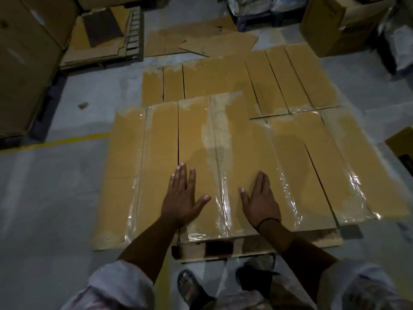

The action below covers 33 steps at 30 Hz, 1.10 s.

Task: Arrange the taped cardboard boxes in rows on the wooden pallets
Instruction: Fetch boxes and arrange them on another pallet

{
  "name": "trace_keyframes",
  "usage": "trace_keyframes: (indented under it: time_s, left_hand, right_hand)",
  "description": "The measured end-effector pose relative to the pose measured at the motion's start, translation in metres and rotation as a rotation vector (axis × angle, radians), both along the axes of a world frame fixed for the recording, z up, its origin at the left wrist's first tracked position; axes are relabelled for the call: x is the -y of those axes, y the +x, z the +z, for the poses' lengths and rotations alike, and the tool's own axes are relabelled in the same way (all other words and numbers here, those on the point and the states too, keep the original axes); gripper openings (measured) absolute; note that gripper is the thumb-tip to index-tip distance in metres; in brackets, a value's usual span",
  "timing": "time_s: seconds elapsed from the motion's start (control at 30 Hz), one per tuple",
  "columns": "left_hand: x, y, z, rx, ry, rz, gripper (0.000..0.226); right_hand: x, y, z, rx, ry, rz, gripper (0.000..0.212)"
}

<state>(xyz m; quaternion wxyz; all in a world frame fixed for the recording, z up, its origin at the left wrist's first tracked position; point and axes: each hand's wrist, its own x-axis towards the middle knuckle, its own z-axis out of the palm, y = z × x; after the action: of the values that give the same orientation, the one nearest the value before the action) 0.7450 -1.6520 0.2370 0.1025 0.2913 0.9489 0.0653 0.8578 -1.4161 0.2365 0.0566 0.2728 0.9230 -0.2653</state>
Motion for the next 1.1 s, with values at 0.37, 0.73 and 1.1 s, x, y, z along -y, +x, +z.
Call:
trace_keyframes:
  time_s: [0.37,0.73,1.1]
  left_hand:
    - [-0.005,0.003,0.0,-0.012,0.059,0.025,0.098]
    - [0.006,-0.009,0.016,0.141,0.138,0.023,0.092]
    - [0.158,-0.021,0.016,0.009,0.126,0.365,0.091]
  right_hand:
    - [-0.013,0.001,0.009,0.103,0.014,0.138,0.08]
    - [0.056,-0.004,0.032,0.137,0.264,0.238,0.079]
    - [0.171,-0.031,0.036,0.193,0.214,0.702,0.096]
